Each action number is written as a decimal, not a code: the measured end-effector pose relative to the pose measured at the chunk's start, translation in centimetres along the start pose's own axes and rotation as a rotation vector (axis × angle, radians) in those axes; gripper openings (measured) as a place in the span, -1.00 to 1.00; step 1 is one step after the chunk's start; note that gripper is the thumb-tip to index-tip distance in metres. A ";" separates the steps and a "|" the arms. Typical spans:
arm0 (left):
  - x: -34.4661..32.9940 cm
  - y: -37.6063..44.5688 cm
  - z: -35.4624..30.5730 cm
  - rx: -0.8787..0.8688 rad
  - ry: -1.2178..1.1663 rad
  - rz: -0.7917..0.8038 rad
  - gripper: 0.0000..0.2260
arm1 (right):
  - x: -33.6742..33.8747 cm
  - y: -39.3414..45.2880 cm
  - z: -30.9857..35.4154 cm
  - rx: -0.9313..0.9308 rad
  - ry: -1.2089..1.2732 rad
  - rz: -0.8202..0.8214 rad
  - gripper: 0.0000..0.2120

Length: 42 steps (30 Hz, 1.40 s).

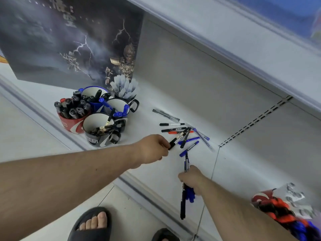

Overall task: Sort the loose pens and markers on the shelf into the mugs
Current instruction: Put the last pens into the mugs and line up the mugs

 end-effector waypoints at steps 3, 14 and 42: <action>1.0 -0.8 -1.9 -0.024 0.077 -0.006 -0.81 | 2.6 -2.7 1.3 -0.095 0.444 -0.010 -0.92; -2.6 -13.0 -7.5 0.332 -0.217 0.107 -0.61 | 14.6 -16.6 7.8 0.026 1.156 -0.095 -0.93; -24.7 -26.3 -8.4 0.265 -0.318 0.603 -0.91 | 21.5 -28.5 -12.3 0.097 0.988 -0.175 -0.71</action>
Point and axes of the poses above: each hand's wrist, its own y-axis towards the middle knuckle, its own x-axis out of the back of the hand, z = x × y, the point moved 9 cm from there along y, towards the middle knuckle, and after that the axes turned 12 degrees about -z, right-handed, at the moved point
